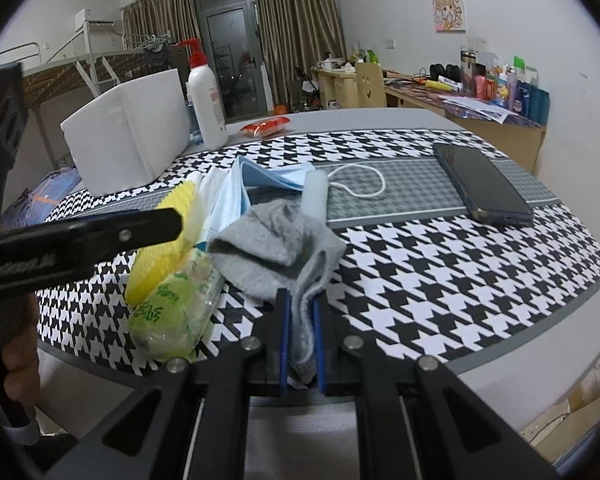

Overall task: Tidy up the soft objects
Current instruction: 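Close the left tool on the yellow foam net while the right tool grasps the grey sock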

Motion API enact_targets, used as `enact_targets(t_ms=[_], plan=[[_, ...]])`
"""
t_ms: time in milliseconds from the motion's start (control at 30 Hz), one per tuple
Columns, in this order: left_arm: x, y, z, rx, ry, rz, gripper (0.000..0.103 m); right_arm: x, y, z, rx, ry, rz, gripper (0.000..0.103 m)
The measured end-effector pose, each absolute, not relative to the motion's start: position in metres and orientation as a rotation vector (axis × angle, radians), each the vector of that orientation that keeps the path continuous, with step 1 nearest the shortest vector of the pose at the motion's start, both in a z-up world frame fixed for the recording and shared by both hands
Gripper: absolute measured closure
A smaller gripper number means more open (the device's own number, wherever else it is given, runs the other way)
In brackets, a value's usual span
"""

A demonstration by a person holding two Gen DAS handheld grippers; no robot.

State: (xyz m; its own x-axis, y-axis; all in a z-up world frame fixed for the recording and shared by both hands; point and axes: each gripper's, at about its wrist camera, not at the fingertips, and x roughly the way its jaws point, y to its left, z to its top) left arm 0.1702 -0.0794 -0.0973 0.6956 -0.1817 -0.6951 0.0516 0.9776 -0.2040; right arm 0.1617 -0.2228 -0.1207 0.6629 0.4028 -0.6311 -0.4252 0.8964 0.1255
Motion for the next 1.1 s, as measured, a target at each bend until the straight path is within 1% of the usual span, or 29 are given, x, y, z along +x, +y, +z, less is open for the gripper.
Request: enact_targets(t_ms=[33,67,100,133,200,233,300,367,467,500,667,733,767,800,833,867,900,967,1033,1067,1100], plan=[[0.172,-0.08,-0.099,-0.172,0.8,-0.123,0.042,0.161,-0.223,-0.121,-0.035,0.703,0.47,0.089],[0.174,-0.08,-0.101,-0.172,0.81,-0.114,0.045,0.161,-0.223,-0.121,-0.035,0.7,0.473,0.089],[0.175,-0.08,-0.102,-0.177,0.815,-0.112,0.051,0.162,-0.224,-0.122,-0.034,0.698,0.476,0.089],[0.175,-0.079,-0.104,-0.183,0.822,-0.111,0.055,0.162,-0.224,-0.122,-0.034,0.697,0.477,0.089],[0.176,-0.076,-0.108,-0.206,0.842,-0.112,0.07,0.161,-0.225,-0.123,-0.031,0.696,0.479,0.089],[0.175,-0.073,-0.109,-0.216,0.848,-0.108,0.072,0.161,-0.225,-0.123,-0.031,0.695,0.48,0.089],[0.174,-0.068,-0.111,-0.232,0.856,-0.101,0.081,0.161,-0.226,-0.123,-0.032,0.691,0.48,0.089],[0.171,-0.063,-0.112,-0.244,0.858,-0.093,0.087,0.16,-0.226,-0.123,-0.033,0.69,0.478,0.088],[0.163,-0.055,-0.109,-0.251,0.842,-0.094,0.092,0.16,-0.225,-0.123,-0.037,0.693,0.463,0.079],[0.162,-0.054,-0.108,-0.252,0.839,-0.093,0.092,0.161,-0.226,-0.122,-0.034,0.696,0.459,0.075],[0.146,-0.042,-0.102,-0.26,0.814,-0.092,0.093,0.159,-0.226,-0.12,-0.035,0.692,0.448,0.075],[0.14,-0.039,-0.099,-0.254,0.805,-0.096,0.093,0.158,-0.226,-0.119,-0.035,0.697,0.443,0.073],[0.137,-0.038,-0.097,-0.248,0.802,-0.097,0.093,0.158,-0.225,-0.119,-0.034,0.702,0.444,0.065],[0.133,-0.036,-0.095,-0.24,0.798,-0.096,0.093,0.157,-0.226,-0.118,-0.028,0.702,0.446,0.053],[0.131,-0.035,-0.094,-0.23,0.799,-0.091,0.093,0.156,-0.226,-0.116,-0.021,0.696,0.446,0.047],[0.129,-0.035,-0.095,-0.211,0.805,-0.085,0.092,0.154,-0.226,-0.114,-0.016,0.686,0.446,0.037],[0.127,-0.034,-0.095,-0.185,0.816,-0.075,0.092,0.153,-0.227,-0.112,-0.011,0.672,0.446,0.034],[0.124,-0.033,-0.097,-0.158,0.83,-0.06,0.091,0.151,-0.226,-0.11,-0.012,0.664,0.447,0.033],[0.122,-0.032,-0.101,-0.148,0.836,-0.049,0.088,0.151,-0.225,-0.109,-0.014,0.662,0.45,0.033],[0.122,-0.031,-0.102,-0.147,0.839,-0.041,0.08,0.15,-0.225,-0.109,-0.015,0.664,0.449,0.033],[0.123,-0.03,-0.104,-0.142,0.845,-0.024,0.065,0.151,-0.224,-0.109,-0.015,0.666,0.449,0.033]])
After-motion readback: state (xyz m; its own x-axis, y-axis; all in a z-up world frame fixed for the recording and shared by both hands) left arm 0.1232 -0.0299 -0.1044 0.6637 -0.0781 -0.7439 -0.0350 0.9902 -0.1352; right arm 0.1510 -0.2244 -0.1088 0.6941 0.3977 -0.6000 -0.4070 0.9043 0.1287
